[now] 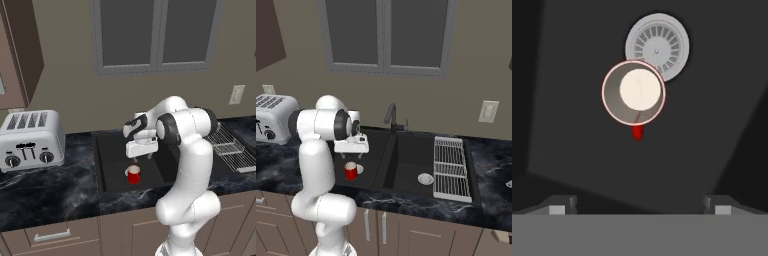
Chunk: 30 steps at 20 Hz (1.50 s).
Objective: Move any existing items from the left basin to the right basin for drying. Then move the measuring cup from the counter to the left basin of the sink for washing.
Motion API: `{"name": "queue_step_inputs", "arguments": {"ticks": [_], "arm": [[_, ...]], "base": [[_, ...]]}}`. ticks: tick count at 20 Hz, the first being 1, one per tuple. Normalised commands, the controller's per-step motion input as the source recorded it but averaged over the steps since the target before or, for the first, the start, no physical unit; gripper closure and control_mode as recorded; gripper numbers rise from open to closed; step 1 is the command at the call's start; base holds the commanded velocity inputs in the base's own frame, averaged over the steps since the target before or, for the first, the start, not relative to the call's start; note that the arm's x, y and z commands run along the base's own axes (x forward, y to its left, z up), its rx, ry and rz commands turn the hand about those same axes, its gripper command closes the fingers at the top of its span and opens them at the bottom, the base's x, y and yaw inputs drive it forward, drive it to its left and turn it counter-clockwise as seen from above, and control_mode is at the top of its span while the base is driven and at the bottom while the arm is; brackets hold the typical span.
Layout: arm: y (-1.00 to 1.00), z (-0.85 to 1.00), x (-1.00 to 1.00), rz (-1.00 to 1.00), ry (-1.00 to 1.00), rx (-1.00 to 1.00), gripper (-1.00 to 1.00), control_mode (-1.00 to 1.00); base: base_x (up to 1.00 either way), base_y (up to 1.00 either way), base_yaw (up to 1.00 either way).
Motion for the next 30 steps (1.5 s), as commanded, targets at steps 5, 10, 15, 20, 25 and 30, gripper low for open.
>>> {"name": "queue_step_inputs", "arguments": {"ticks": [5,10,15,20,25,30], "arm": [[0.04,-0.16,0.02,0.00,0.01,0.00,-1.00,-1.00],[0.02,-0.15,0.00,0.00,0.00,0.00,-1.00,-1.00],[0.00,-0.16,0.00,0.00,0.00,0.00,-1.00,-1.00],[0.00,-0.14,0.01,0.00,0.00,0.00,-1.00,-1.00],[0.00,-0.11,0.00,0.00,0.00,0.01,-1.00,-1.00],[0.00,-0.10,0.00,0.00,0.00,0.01,-1.00,-1.00]], "base": [[0.00,0.00,0.00],[0.00,0.00,0.00],[0.00,0.00,0.00],[0.00,0.00,0.00],[0.00,0.00,0.00],[0.00,0.00,0.00]]}}
